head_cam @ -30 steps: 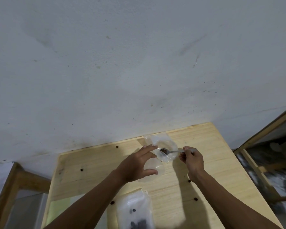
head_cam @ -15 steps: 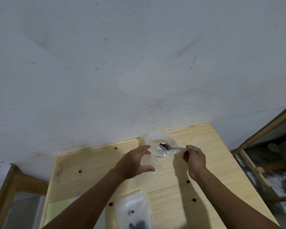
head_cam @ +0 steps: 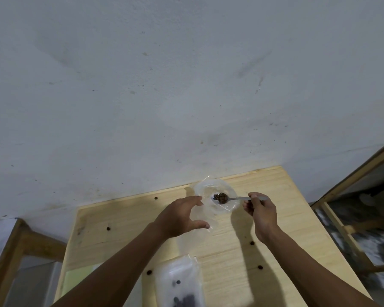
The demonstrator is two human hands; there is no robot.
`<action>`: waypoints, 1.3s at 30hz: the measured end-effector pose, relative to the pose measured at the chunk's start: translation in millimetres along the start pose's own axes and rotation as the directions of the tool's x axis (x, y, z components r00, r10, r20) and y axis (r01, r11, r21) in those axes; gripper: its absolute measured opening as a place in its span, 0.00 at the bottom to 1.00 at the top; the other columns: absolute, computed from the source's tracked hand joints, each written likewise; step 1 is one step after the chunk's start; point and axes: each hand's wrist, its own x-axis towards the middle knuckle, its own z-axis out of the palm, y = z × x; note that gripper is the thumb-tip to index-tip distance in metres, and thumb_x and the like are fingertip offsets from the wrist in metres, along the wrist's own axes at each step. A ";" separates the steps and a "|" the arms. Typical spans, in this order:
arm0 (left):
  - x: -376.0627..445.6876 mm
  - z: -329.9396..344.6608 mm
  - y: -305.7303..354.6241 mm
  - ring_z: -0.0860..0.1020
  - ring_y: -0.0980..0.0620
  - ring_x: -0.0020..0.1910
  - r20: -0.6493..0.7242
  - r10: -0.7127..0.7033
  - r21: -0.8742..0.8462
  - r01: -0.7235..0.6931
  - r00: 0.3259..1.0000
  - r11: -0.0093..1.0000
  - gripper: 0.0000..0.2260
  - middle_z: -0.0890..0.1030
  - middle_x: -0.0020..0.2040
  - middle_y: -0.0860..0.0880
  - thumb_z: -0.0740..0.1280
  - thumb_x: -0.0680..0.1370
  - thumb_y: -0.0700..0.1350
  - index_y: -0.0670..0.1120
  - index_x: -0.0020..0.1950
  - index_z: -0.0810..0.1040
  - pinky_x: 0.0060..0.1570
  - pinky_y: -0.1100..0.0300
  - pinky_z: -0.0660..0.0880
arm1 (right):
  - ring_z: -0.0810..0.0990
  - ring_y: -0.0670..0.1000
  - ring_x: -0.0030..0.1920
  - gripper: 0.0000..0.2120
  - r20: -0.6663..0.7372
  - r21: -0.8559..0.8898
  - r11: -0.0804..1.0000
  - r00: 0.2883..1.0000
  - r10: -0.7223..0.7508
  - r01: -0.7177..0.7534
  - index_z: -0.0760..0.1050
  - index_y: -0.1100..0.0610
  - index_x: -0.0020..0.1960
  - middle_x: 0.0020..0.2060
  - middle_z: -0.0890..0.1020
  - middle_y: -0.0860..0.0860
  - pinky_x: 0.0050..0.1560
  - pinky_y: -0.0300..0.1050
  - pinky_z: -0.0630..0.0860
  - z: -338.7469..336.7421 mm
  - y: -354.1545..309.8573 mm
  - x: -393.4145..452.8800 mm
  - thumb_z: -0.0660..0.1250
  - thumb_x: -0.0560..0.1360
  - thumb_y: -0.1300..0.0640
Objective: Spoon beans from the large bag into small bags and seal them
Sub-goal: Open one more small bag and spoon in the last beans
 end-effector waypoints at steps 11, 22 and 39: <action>0.8 -9.4 13.7 0.71 0.52 0.67 0.012 -0.196 -0.001 0.196 0.980 0.981 0.32 0.74 0.69 0.56 0.74 0.68 0.63 0.51 0.67 0.73 0.65 0.56 0.69 | 0.77 0.52 0.36 0.06 0.005 -0.002 1.000 1.000 0.000 0.000 0.76 0.61 0.52 0.36 0.78 0.57 0.47 0.45 0.78 -6.2 -0.5 -8.3 0.60 0.81 0.63; -1.8 1.4 15.0 0.66 0.54 0.73 0.060 -0.131 0.042 0.129 0.990 0.991 0.38 0.69 0.75 0.57 0.73 0.70 0.64 0.50 0.75 0.67 0.70 0.61 0.62 | 0.76 0.51 0.35 0.06 -0.070 0.067 0.996 0.996 -0.057 0.061 0.75 0.59 0.49 0.36 0.77 0.55 0.47 0.45 0.78 -0.2 -13.6 -7.2 0.60 0.81 0.62; 4.7 5.3 16.2 0.73 0.55 0.67 -0.042 -0.207 -0.145 0.199 0.978 0.969 0.35 0.76 0.67 0.55 0.77 0.68 0.61 0.49 0.71 0.71 0.62 0.63 0.66 | 0.81 0.49 0.39 0.07 0.440 -0.316 0.826 0.843 -0.308 0.467 0.78 0.57 0.48 0.38 0.82 0.51 0.43 0.40 0.78 6.5 -21.2 -46.8 0.62 0.81 0.60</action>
